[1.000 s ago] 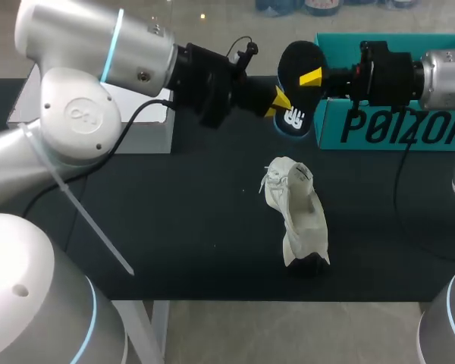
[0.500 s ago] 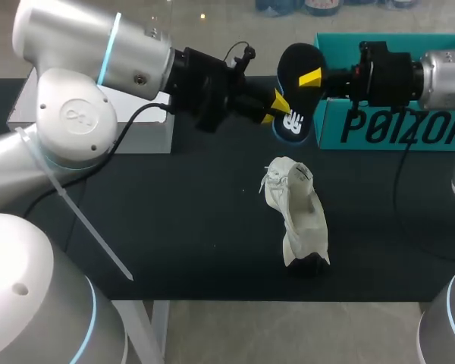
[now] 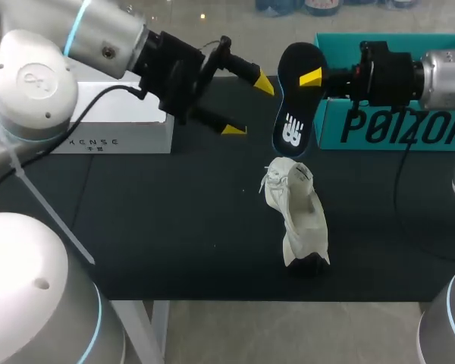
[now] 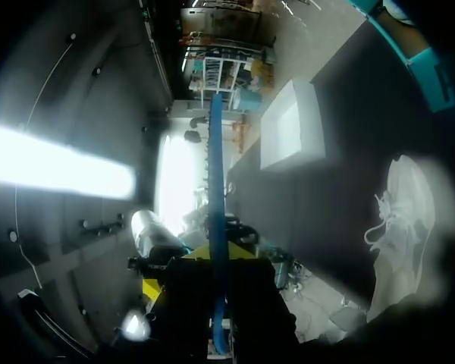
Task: Take the shoe out of the shoebox, open the shoe tongue, remove and reinsert the insole, then place the shoe into the shoebox
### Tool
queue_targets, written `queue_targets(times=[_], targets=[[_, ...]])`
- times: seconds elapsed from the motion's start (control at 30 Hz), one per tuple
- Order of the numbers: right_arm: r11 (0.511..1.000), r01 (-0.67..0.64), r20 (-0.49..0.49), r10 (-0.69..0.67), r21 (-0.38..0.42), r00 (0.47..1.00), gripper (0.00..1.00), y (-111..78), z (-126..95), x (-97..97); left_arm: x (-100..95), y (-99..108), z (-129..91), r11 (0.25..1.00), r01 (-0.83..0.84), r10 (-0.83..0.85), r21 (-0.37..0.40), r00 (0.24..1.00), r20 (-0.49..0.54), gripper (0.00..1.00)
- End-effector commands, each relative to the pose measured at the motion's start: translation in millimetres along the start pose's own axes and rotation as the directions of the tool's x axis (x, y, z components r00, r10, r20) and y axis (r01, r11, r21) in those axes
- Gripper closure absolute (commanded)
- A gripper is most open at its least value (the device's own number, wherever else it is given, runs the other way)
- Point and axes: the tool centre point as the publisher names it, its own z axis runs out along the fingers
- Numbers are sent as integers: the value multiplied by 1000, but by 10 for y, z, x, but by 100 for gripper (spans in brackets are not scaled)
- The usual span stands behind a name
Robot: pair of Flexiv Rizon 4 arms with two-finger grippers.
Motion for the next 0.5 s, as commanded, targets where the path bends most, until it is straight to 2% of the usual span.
queue_targets(times=[0.03, 0.17, 0.33, 0.5], targets=[[1000, -2, 4, 2, 1, 1000, 100, 4, 7, 3, -97, 17, -473, 1000, 9, -5, 17, 984, -178, 0], [1000, -2, 4, 2, 1, 1000, 100, 4, 7, 3, -151, 68, -632, 1000, 2, 3, 16, 949, -317, 0], [1000, -2, 4, 2, 1, 1000, 100, 4, 7, 3, -263, 138, -798, 999, -38, 31, -5, 869, -494, 0], [1000, -2, 4, 2, 1, 1000, 100, 4, 7, 3, -469, 224, -948, 996, -83, 61, -11, 806, -589, 0]])
